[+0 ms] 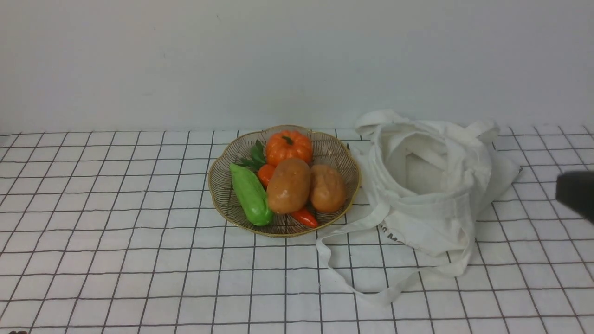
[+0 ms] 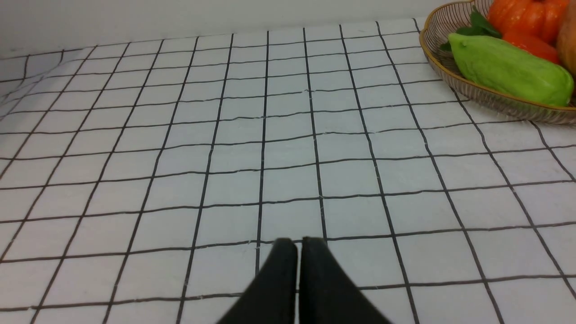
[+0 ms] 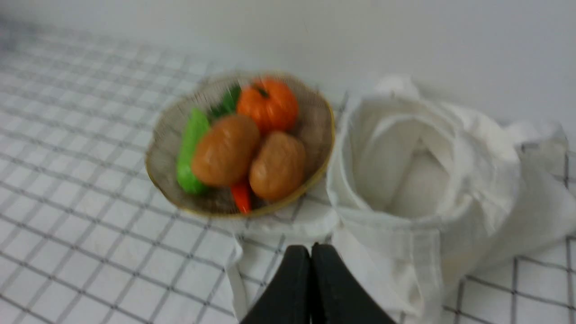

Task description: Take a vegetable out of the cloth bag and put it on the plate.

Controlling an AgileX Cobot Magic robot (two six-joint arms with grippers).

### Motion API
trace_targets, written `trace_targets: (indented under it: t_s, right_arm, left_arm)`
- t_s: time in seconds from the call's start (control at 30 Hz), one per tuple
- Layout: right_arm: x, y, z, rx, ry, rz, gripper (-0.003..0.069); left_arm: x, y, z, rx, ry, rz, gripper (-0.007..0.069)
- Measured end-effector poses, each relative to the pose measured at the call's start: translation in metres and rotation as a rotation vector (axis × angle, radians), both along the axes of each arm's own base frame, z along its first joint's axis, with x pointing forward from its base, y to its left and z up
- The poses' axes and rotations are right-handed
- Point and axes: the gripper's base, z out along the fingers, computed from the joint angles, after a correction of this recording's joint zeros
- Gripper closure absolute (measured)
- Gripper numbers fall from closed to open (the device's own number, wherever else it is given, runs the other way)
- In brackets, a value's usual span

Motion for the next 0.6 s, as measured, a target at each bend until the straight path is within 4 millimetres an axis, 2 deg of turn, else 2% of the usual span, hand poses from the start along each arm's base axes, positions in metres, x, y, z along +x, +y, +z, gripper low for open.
trace_targets:
  t_s: [0.07, 0.13, 0.3, 0.6]
  right_arm:
    - [-0.024, -0.011, -0.039, 0.105, -0.146, 0.003, 0.0673]
    - [-0.034, -0.016, -0.051, 0.135, -0.198, 0.003, 0.0673]
    - [-0.048, -0.023, -0.058, 0.139, -0.290, 0.006, 0.0673]
    - [-0.049, -0.024, -0.059, 0.110, -0.295, 0.007, 0.0673]
  left_arm:
    - [0.000, 0.000, 0.000, 0.000, 0.000, 0.000, 0.0632]
    - [0.000, 0.000, 0.000, 0.000, 0.000, 0.000, 0.0632]
    - [0.000, 0.000, 0.000, 0.000, 0.000, 0.000, 0.0632]
    - [0.000, 0.000, 0.000, 0.000, 0.000, 0.000, 0.0632]
